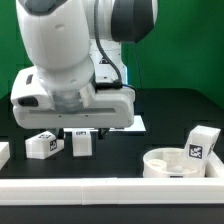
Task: Assemble stool
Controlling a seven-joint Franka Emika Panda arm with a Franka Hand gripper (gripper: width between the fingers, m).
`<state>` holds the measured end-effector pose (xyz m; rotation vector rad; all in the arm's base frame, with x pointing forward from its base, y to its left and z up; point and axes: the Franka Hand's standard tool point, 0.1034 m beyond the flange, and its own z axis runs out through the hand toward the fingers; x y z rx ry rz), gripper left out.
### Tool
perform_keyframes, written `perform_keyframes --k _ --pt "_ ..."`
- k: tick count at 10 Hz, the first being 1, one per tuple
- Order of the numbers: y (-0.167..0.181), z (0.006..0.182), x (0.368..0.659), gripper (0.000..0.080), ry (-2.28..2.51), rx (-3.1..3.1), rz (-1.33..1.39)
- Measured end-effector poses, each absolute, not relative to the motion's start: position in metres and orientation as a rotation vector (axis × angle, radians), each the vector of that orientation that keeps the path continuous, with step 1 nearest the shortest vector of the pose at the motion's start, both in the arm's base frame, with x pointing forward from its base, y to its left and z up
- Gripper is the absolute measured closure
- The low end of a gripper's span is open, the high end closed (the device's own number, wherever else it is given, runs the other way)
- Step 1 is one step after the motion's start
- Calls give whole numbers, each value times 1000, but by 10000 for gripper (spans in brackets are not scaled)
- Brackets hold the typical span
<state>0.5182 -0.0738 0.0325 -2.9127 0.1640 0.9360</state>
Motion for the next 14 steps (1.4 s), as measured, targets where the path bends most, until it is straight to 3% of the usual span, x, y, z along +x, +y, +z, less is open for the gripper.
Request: perform_keyframes --k 6,13,14 --pt "-75 24 497 150 150 -2652 1430" --pt "-73 4 492 150 150 -2701 1368" --pt "-74 2 490 276 153 -2707 1359"
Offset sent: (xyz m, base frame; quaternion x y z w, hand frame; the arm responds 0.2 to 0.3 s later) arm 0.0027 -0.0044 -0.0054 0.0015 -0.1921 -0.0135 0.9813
